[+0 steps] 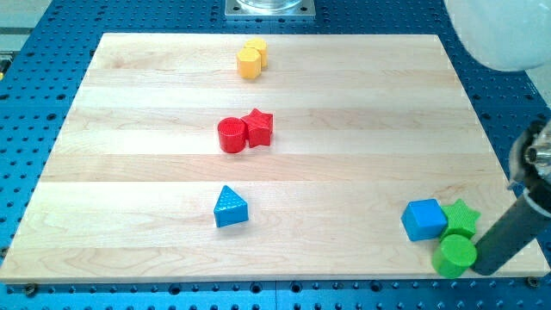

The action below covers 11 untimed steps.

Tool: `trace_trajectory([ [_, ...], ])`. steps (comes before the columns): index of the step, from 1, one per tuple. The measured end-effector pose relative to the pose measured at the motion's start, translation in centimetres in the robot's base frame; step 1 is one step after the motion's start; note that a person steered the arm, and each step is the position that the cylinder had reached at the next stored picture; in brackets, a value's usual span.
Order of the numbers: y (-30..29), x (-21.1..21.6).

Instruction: Move the green circle close to the cube

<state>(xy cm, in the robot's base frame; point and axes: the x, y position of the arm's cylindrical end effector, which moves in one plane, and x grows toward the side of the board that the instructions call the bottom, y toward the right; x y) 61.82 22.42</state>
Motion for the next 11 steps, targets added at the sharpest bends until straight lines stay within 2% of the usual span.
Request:
trace_trajectory([
  [2, -7.1, -0.2],
  [3, -10.3, -5.2],
  [4, -11.6, -7.2],
  [6, -18.9, 0.0],
  [7, -18.9, 0.0],
  [9, -12.2, -0.4],
  [11, -11.5, -8.2],
])
